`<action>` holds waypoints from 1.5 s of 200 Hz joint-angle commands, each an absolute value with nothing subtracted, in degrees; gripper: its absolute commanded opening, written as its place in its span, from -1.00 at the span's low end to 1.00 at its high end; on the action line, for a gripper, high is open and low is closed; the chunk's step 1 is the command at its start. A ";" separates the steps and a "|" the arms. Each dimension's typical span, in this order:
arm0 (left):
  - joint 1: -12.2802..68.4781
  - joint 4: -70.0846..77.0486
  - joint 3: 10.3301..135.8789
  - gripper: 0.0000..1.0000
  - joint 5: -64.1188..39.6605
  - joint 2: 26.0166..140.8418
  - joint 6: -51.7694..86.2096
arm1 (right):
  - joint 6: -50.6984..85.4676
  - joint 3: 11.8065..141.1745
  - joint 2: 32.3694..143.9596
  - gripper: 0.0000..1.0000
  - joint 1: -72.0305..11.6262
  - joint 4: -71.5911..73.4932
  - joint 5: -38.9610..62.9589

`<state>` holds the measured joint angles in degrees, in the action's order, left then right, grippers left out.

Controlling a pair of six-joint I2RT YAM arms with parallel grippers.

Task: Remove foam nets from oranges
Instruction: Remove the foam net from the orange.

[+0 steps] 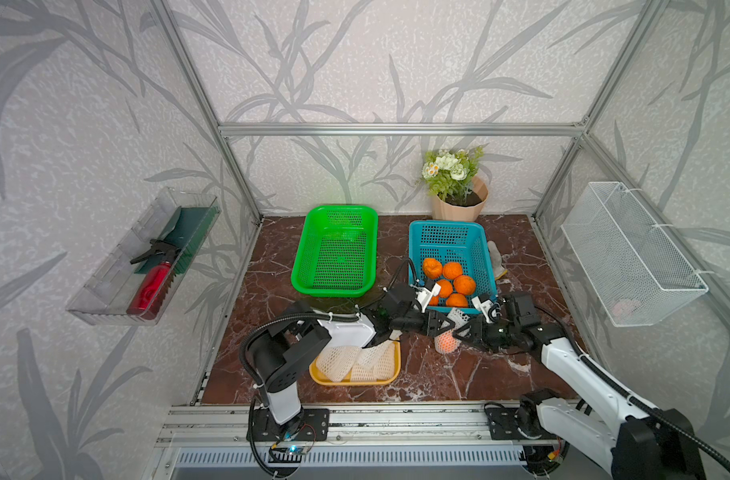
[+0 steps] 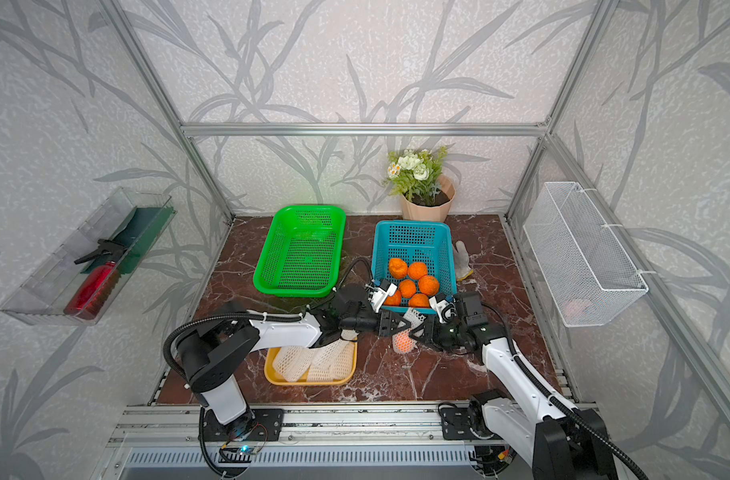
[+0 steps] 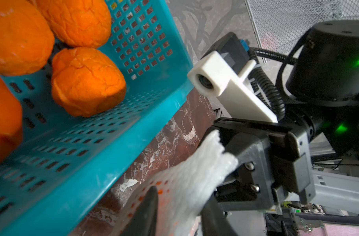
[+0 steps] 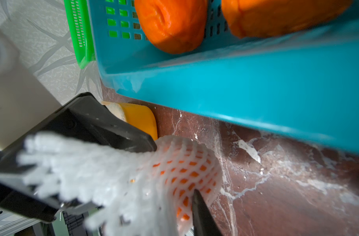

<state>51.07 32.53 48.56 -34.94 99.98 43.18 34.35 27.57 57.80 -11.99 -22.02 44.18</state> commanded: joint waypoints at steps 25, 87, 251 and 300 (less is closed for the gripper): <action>51.34 28.32 47.42 -0.05 -33.75 95.22 39.25 | 34.62 27.94 59.30 -0.86 -11.78 -20.22 45.51; 51.42 21.83 46.93 -0.02 -30.60 94.46 33.90 | 41.58 26.74 60.12 -0.95 -11.56 -14.27 49.38; 51.68 24.26 48.52 -0.74 -31.72 97.68 32.37 | 45.29 25.74 62.33 -0.82 -11.48 -10.85 52.28; 51.72 24.40 50.33 -0.88 -32.32 97.64 35.53 | 42.45 26.51 61.63 -0.61 -11.43 -14.51 51.10</action>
<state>51.22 22.72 47.05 -30.68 97.41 33.58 44.91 25.74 62.15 -11.66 -12.69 50.63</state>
